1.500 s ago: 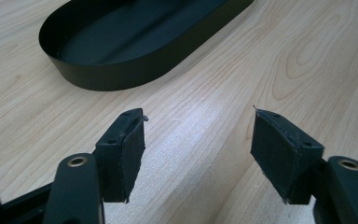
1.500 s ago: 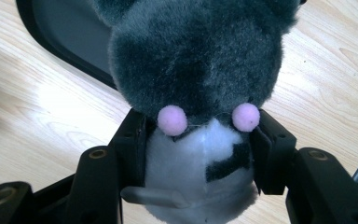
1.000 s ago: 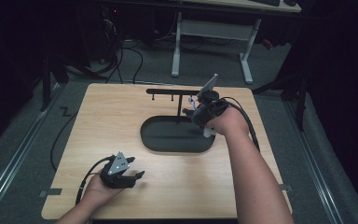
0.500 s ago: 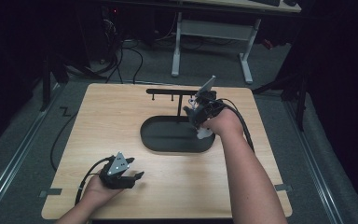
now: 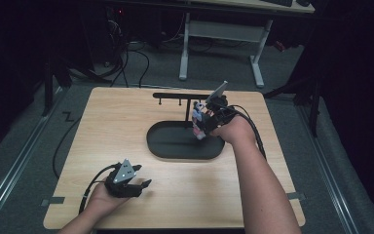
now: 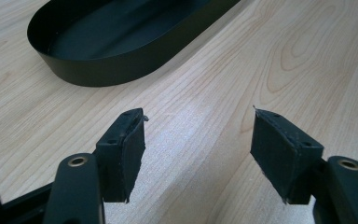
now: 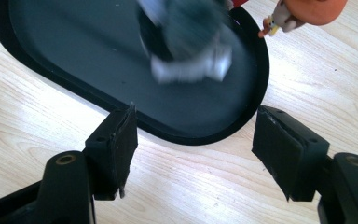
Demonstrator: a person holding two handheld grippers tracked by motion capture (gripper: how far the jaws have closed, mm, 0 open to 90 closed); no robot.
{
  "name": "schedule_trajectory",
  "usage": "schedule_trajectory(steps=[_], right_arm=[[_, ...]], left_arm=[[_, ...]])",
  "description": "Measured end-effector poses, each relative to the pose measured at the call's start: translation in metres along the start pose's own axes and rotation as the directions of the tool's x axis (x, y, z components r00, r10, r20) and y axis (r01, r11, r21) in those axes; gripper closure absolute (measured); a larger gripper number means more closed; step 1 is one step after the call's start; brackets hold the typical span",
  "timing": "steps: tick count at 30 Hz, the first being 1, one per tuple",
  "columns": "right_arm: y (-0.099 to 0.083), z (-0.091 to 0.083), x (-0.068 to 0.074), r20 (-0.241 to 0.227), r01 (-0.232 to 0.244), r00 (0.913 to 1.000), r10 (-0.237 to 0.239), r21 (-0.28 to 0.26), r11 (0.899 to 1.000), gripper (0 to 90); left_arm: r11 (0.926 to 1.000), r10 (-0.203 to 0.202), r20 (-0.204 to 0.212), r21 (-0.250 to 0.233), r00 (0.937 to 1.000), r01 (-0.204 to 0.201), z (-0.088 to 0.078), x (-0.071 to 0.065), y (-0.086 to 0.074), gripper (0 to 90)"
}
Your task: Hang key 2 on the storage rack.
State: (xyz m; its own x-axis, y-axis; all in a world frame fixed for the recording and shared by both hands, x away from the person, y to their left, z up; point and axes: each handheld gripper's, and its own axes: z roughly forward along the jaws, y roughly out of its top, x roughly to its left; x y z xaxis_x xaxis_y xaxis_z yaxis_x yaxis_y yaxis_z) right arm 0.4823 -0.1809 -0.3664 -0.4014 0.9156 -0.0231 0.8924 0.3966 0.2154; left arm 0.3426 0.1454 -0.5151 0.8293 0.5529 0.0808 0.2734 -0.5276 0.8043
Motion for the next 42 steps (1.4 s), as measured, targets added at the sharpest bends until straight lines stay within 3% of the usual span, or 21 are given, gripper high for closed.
schedule_trajectory(steps=[16, 25, 31, 33, 38, 42], right_arm=[[-0.021, 0.012, -0.003, -0.016, -0.014, 0.9998, 0.013, -0.019, 1.0, 30.6], [-0.053, 0.031, -0.006, -0.019, -0.019, 0.9997, 0.018, -0.072, 0.997, 30.6], [-0.085, 0.047, -0.006, -0.054, -0.042, 0.998, 0.035, -0.14, 0.989, 31.3], [-0.095, 0.052, -0.005, -0.065, -0.039, 0.9975, 0.028, -0.172, 0.984, 31.3], [-0.127, 0.069, -0.003, -0.068, -0.058, 0.9968, 0.041, -0.275, 0.96, 31.3], [-0.153, 0.08, 0.002, -0.064, -0.055, 0.9974, 0.033, -0.388, 0.92, 29.3]], left_arm=[[1.0, 0.007, 0.005, 0.001, 1.0, -0.007, 0.002, -0.002, 0.001, 35.1], [0.9999, 0.014, 0.011, 0.004, 0.9999, -0.014, 0.005, -0.004, 0.003, 35.2], [0.9998, 0.019, 0.015, 0.008, 0.9997, -0.019, 0.006, -0.006, 0.004, 35.2], [0.9998, 0.02, 0.016, 0.009, 0.9997, -0.02, 0.007, -0.007, 0.004, 35.1], [0.9997, 0.019, 0.016, 0.012, 0.9997, -0.019, 0.007, -0.007, 0.004, 35.2], [0.9997, 0.018, 0.017, 0.014, 0.9997, -0.018, 0.008, -0.007, 0.004, 35.1]])
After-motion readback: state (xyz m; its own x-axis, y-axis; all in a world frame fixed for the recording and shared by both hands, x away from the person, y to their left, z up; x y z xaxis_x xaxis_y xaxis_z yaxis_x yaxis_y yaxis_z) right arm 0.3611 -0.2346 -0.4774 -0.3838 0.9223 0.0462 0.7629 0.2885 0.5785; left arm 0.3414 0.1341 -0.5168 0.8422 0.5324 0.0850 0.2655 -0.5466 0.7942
